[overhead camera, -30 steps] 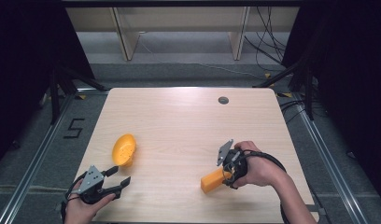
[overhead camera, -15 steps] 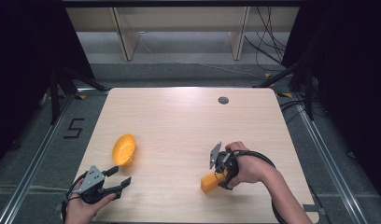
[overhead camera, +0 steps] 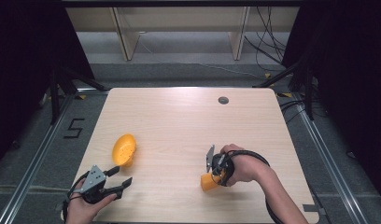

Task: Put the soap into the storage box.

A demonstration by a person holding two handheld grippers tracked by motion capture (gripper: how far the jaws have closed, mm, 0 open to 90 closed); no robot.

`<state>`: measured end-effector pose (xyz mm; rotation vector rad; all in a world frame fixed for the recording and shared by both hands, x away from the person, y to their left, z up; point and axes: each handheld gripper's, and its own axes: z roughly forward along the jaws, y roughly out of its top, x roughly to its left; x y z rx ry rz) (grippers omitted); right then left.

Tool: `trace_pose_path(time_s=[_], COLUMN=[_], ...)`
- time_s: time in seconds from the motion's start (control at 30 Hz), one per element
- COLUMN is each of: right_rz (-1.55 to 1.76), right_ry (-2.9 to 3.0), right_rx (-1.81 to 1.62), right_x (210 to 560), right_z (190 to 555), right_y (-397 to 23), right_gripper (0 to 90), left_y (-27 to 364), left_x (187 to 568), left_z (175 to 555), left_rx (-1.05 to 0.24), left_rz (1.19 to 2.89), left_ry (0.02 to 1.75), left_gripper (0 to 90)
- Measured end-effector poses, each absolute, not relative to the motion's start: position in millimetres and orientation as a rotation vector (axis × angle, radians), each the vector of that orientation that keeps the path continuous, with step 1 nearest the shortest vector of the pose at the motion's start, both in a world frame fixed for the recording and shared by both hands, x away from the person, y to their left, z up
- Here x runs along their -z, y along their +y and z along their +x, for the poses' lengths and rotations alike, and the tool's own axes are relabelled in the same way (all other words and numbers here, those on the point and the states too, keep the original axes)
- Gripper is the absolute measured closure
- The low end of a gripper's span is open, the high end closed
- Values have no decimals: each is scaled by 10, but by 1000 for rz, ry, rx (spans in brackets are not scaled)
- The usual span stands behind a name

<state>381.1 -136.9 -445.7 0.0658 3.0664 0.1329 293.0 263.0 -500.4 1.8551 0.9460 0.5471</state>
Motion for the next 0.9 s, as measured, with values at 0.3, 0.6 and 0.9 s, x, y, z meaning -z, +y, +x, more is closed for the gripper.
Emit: trace_pose_path(time_s=[0.3,0.6,0.9], right_rz=[113,263,279], right_ry=[3116,3120,3101], right_rx=[-162,-214,-240], right_x=[4469,4335,4233], right_z=[3817,3834,3693], right_y=[-1395,-1475,-1503], right_gripper=[616,616,617], left_y=[2618,2546,2367], left_x=[5017,5022,4949], left_z=[2938,2932,2959], left_rx=[-534,-463,-348], left_rz=[1855,1864,1863], left_ry=[932,915,787], left_gripper=[322,324,308])
